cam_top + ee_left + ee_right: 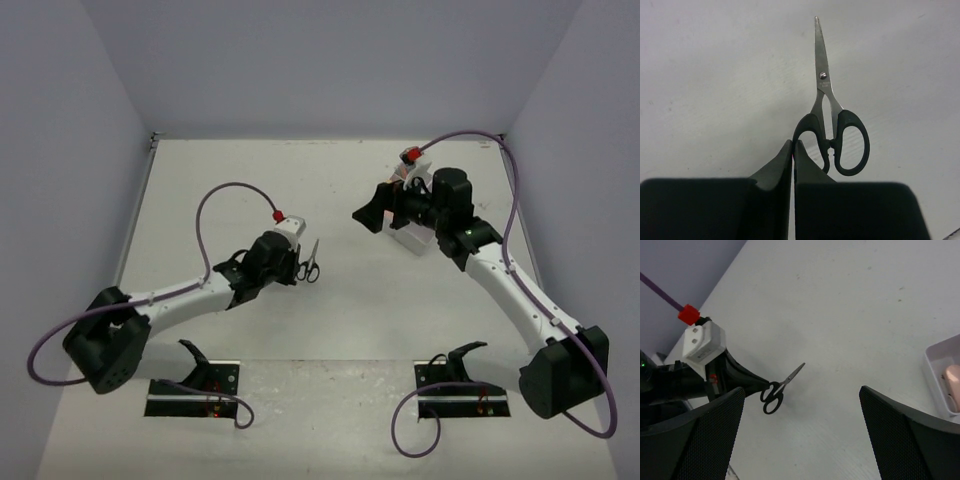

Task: Sort the stationery into containers
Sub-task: Pick up the scissors from the center of the board.

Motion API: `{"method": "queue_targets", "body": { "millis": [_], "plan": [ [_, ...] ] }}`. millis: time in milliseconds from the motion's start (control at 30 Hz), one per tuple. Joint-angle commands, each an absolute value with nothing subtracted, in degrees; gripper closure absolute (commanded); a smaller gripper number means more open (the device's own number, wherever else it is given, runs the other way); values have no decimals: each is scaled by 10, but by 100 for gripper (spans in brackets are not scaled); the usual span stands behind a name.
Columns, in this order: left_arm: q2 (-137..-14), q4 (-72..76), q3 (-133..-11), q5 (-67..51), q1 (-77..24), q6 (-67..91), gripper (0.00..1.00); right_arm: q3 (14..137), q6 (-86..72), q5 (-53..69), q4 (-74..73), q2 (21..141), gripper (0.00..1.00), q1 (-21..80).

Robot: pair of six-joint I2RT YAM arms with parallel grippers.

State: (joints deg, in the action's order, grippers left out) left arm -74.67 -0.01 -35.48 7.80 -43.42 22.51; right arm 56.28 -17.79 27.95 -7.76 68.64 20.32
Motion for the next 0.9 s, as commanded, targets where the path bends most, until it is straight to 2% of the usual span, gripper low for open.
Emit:
{"method": "queue_targets", "body": {
  "millis": [0,200,400,467,567,800,867],
  "plan": [
    [-629,160,-296,147,-480,178,100,525,-312,417,84,711,1,218],
    [-516,297,-211,181,-525,144,100,515,-378,375,127,727,9,313],
    [-519,296,-214,146,-527,130,100,515,-395,318,133,737,27,338],
    [-523,296,-215,136,-527,130,100,523,-397,324,127,748,37,342],
    [-523,296,-213,129,-527,130,100,537,-392,316,110,760,47,347],
    [-502,298,-211,118,-527,127,100,556,-373,302,81,782,56,355],
    [-501,297,-213,112,-527,126,100,566,-367,316,79,793,71,356]
  ]
}}
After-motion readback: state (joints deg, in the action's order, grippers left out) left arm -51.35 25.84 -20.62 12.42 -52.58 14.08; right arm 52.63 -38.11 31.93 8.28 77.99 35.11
